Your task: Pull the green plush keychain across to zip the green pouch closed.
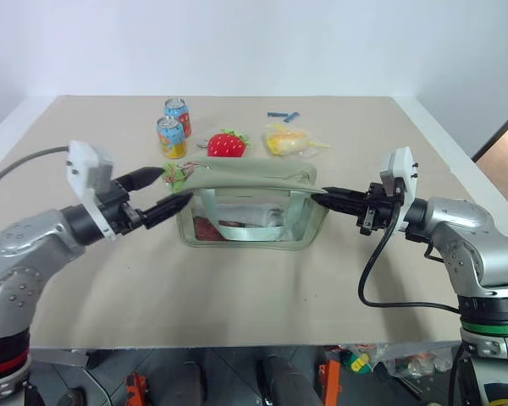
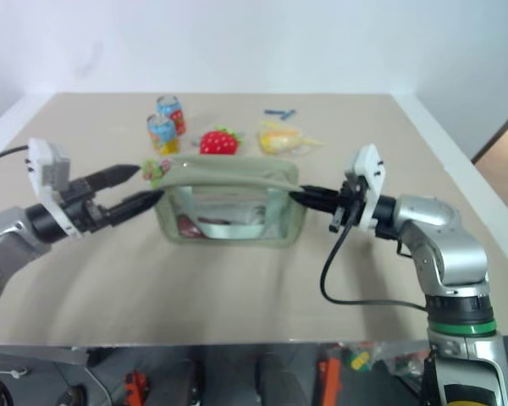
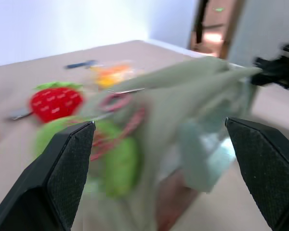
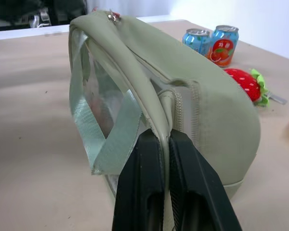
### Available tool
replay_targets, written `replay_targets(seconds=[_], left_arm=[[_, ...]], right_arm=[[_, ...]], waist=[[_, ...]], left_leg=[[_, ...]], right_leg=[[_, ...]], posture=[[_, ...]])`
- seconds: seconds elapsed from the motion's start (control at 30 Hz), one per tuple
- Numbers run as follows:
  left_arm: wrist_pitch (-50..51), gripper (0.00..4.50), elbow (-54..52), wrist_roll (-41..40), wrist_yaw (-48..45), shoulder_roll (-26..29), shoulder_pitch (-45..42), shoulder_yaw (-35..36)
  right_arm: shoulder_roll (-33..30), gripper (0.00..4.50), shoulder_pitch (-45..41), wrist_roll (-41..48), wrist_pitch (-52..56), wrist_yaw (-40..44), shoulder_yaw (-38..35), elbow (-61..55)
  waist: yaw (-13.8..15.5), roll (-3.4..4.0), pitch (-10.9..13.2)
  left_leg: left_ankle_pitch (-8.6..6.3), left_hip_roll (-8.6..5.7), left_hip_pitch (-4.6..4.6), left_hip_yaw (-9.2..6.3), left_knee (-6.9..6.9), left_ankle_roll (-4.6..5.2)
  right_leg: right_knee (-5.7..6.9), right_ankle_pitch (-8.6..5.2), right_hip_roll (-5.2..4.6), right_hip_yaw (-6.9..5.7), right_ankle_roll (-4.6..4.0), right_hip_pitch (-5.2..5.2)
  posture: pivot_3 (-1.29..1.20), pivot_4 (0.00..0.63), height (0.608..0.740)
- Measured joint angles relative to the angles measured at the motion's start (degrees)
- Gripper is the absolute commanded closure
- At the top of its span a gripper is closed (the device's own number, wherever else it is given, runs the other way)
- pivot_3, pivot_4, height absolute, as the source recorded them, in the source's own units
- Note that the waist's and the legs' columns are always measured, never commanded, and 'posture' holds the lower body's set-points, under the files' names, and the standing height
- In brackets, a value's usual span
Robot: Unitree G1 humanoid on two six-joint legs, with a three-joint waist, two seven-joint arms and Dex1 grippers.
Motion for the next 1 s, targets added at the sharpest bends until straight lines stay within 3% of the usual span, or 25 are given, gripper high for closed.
replay_targets(seconds=[0.23,0.87,1.0], left_arm=[[-1.1,0.00,6.0,4.5,-1.2,0.5,-0.4,-1.9],[-5.4,0.00,25.8,9.3,-8.5,-8.9,-9.3,-7.0],[-5.5,1.15,27.0,9.1,-10.3,-9.8,-10.1,-6.9]], right_arm=[[-0.6,4.46,1.0,0.0,-0.7,-0.5,-0.1,-1.2],[-2.2,4.46,2.9,-0.4,-1.3,-3.0,-0.1,-4.5],[-2.4,4.50,2.9,-0.5,-1.5,-3.0,-0.1,-4.5]], waist=[[0.1,-0.01,0.0],[0.1,-0.02,0.0],[0.1,-0.02,0.0]], left_leg=[[0.00,-0.05,0.00,0.00,0.01,0.00],[0.00,-0.07,-0.08,-0.03,0.01,-0.01],[-0.01,-0.07,-0.10,-0.04,0.01,-0.01]], right_leg=[[0.00,-0.06,-0.03,0.00,-0.09,0.00],[0.00,0.08,-0.03,-0.02,0.16,-0.02],[-0.01,0.08,-0.04,-0.02,0.16,-0.02]], posture=[[0.00,0.150,0.740],[0.00,0.150,0.740],[0.00,0.150,0.740]])
